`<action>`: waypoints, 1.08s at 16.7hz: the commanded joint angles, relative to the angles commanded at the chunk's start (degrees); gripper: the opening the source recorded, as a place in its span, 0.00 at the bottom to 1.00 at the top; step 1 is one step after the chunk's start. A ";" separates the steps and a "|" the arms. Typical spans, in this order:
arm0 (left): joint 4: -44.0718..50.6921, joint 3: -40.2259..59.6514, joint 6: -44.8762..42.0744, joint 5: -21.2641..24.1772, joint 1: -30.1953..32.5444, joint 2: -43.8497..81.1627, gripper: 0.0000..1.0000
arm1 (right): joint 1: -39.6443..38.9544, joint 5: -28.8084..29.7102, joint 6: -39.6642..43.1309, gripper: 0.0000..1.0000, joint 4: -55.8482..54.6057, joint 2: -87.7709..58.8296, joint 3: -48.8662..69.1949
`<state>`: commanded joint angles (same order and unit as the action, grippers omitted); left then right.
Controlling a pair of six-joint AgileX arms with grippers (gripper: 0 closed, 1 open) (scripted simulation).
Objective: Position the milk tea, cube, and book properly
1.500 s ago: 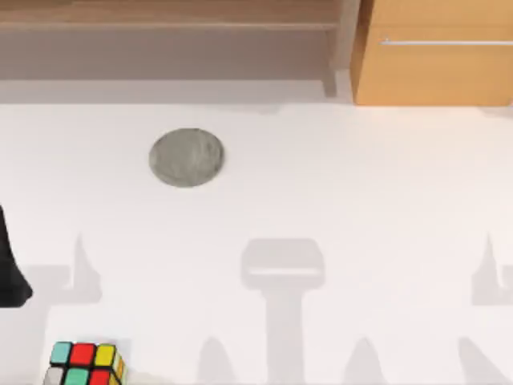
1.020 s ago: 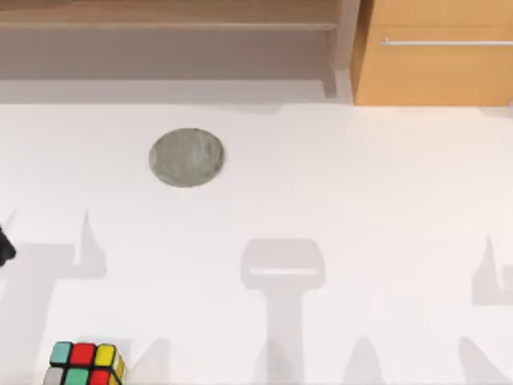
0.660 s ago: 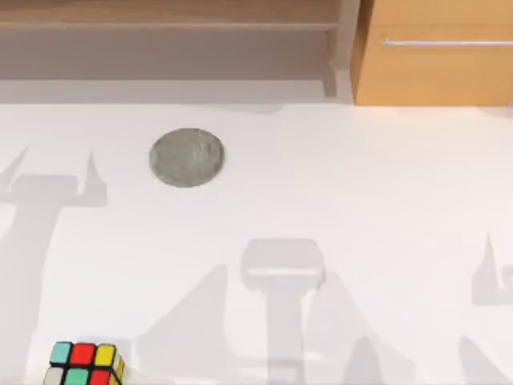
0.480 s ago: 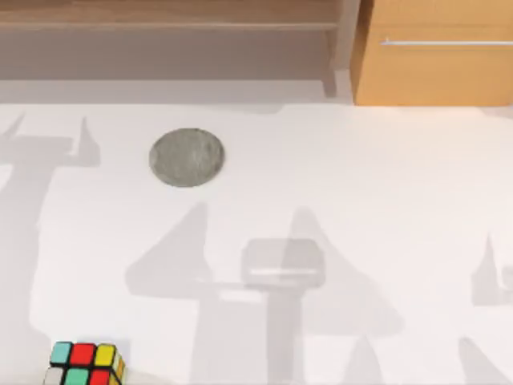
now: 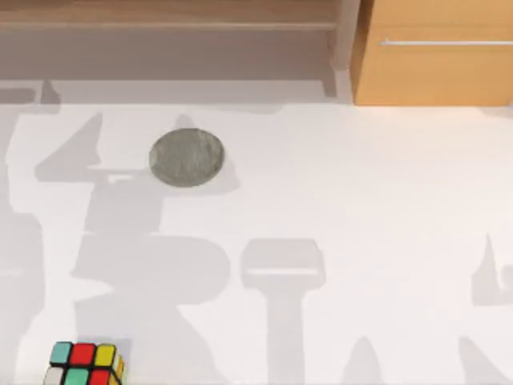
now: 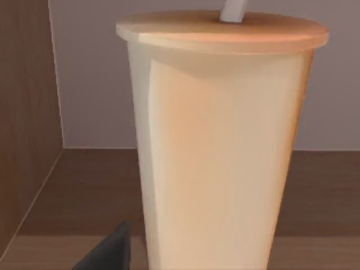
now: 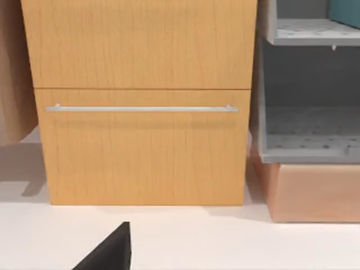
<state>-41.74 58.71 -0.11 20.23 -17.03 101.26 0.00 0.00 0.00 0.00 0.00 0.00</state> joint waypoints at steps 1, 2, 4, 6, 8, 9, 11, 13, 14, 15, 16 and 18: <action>-0.88 1.23 -0.06 0.26 -0.50 1.91 1.00 | 0.00 0.00 0.00 1.00 0.00 0.00 0.00; -1.49 2.08 -0.11 0.43 -0.86 3.20 1.00 | 0.00 0.00 0.00 1.00 0.00 0.00 0.00; -1.86 2.59 -0.13 0.53 -1.09 3.99 1.00 | 0.00 0.00 0.00 1.00 0.00 0.00 0.00; -1.86 2.59 -0.13 0.53 -1.09 3.99 1.00 | 0.00 0.00 0.00 1.00 0.00 0.00 0.00; -1.73 2.31 -0.13 0.43 -0.81 3.84 1.00 | 0.00 0.00 0.00 1.00 0.00 0.00 0.00; -1.70 2.48 -0.13 0.39 -0.80 3.96 1.00 | 0.00 0.00 0.00 1.00 0.00 0.00 0.00; -1.21 4.61 -0.13 0.03 -0.57 5.51 1.00 | 0.00 0.00 0.00 1.00 0.00 0.00 0.00; -0.16 8.67 -0.11 -0.48 -0.02 8.34 1.00 | 0.00 0.00 0.00 1.00 0.00 0.00 0.00; 0.50 11.00 -0.10 -0.80 0.33 9.99 1.00 | 0.00 0.00 0.00 1.00 0.00 0.00 0.00; 1.21 13.37 -0.08 -1.15 0.71 11.67 1.00 | 0.00 0.00 0.00 1.00 0.00 0.00 0.00; 1.95 15.76 -0.07 -1.51 1.09 13.32 1.00 | 0.00 0.00 0.00 1.00 0.00 0.00 0.00; 3.38 20.32 -0.04 -2.21 1.83 16.29 1.00 | 0.00 0.00 0.00 1.00 0.00 0.00 0.00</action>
<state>-38.36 79.02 -0.15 18.02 -15.20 117.55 0.00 0.00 0.00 0.00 0.00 0.00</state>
